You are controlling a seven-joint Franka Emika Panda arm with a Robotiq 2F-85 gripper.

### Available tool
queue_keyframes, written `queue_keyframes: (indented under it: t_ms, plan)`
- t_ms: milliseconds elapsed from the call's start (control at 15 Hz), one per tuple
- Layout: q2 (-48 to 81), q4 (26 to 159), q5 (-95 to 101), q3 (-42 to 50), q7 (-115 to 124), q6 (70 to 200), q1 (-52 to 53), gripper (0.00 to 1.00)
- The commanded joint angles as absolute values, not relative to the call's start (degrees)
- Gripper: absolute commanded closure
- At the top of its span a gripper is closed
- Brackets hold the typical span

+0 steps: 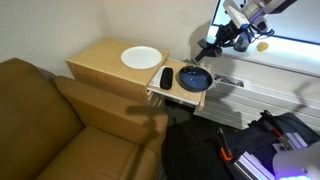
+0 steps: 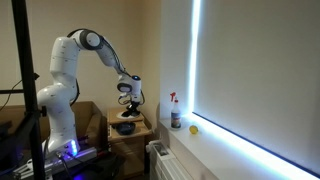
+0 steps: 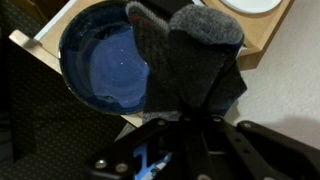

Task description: Put the sock on the black plate

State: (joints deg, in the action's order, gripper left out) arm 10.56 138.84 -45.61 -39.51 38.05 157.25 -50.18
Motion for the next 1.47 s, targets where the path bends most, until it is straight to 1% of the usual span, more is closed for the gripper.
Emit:
queue_keyframes:
  t_ms: [0, 67, 133, 200, 267, 467, 733, 800, 867, 933, 1067, 1133, 1400]
  plan:
    - [9.3, 138.4, -50.0, -24.3, 35.4, 155.4, -35.0, 0.91]
    - [9.5, 138.1, -50.6, -20.9, 34.9, 155.5, -31.5, 0.91]
    - [9.5, 137.9, -50.9, -19.4, 34.9, 155.5, -29.8, 0.91]
    - [9.5, 137.7, -51.0, -19.1, 35.0, 155.5, -29.2, 0.98]
    - [10.5, 136.9, -51.5, -17.5, 34.7, 154.2, -27.3, 0.98]
    - [12.6, 135.9, -50.2, -8.5, 36.5, 150.5, -16.9, 0.98]
    - [15.6, 133.2, -50.2, -2.3, 38.3, 141.8, -10.6, 0.98]
    - [16.6, 132.6, -50.4, -1.2, 39.0, 141.4, -9.6, 0.98]
    - [14.1, 134.9, -50.5, -0.6, 37.9, 143.4, -8.2, 0.98]
    - [14.6, 134.7, -50.4, 0.2, 38.1, 143.2, -7.6, 0.91]
    - [14.7, 134.7, -50.3, 0.9, 38.2, 143.3, -6.8, 0.91]
    - [14.6, 134.7, -50.2, 0.9, 38.2, 143.3, -6.7, 0.98]
    - [19.9, 133.4, -51.2, 0.8, 37.4, 145.4, -4.5, 0.98]
